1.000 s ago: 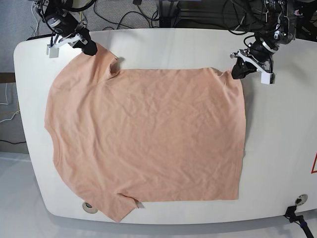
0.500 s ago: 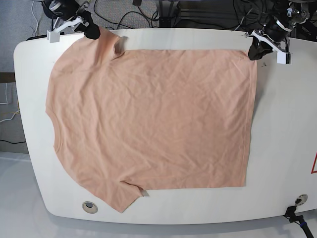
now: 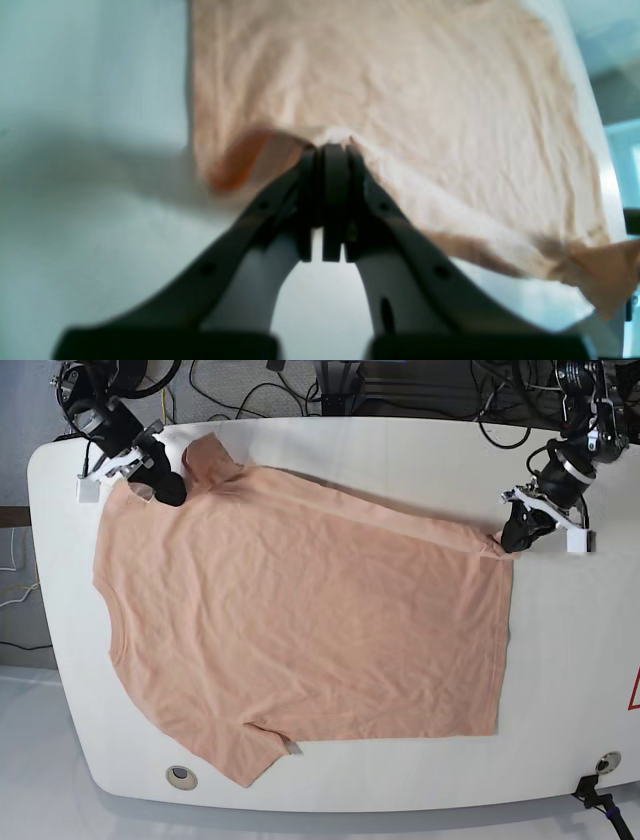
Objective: Fold the T-shirt properly
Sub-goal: 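Lift the held shirt edge with both grippers and lay it across the shirt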
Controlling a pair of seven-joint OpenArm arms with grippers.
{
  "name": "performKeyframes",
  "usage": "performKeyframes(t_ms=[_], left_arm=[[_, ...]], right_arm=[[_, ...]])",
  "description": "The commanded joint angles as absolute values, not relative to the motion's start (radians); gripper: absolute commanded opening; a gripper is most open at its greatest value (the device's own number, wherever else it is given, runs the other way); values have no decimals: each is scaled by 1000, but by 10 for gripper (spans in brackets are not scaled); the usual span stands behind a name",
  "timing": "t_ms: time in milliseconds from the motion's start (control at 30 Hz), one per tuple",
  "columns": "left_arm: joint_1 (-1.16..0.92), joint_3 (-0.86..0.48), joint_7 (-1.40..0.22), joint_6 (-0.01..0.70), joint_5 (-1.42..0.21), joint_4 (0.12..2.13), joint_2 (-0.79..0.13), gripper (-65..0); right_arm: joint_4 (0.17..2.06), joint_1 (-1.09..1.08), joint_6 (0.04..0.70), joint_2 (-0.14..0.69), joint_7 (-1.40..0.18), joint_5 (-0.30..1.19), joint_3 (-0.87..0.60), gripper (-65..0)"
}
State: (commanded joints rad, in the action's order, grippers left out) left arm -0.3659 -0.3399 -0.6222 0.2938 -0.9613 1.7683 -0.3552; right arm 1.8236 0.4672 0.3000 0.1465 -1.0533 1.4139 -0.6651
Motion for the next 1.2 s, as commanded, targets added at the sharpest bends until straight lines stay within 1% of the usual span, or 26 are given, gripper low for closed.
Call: performKeyframes(t_ms=[67,100,167,200,367,433,567,633,867,1067,1200], left_arm=[[-318,-340,-625,294,-961,1702,-354,-650],[-297,-338,-627,294,-961,1664,-338,-650],[-268,-338,-627,294,-961,1604,-329,-650],[-260,-338,-627,294,-961,1580,-329,-650],[-222,-338,-628,294,-961,1527,-326,-650],[-194,-318,-628,294,-961,1512,-326,-650],[-143,-297,-628,294,-961,1472,-323,-650],[-116,-291,-628,294,-961,1445,-303,-650],[-1,-225,-628,294,-957,1346,-298,-650],[91,-213,-627,294,-957,1271,-298,-650],[97,-213,-627,294,-957,1271,-303,-650]], right_arm=[[1782,426,300,160,-1053,1414,-661,-650],[1748,403,300,165,-1053,1414,-651,-650],[1690,358,302,197,-1053,1415,-644,-650],[1670,335,302,200,-1053,1415,-644,-650],[1557,223,302,209,-1053,1414,-642,-650],[1515,180,302,217,-1053,1412,-642,-650],[1443,97,302,223,-1053,1412,-584,-650],[1409,64,300,223,-1053,1412,-579,-650],[1369,-88,300,216,-1053,1293,-579,-650],[1219,-200,306,220,-1053,1271,-579,-650],[1196,-232,305,216,-1052,1237,-579,-650]])
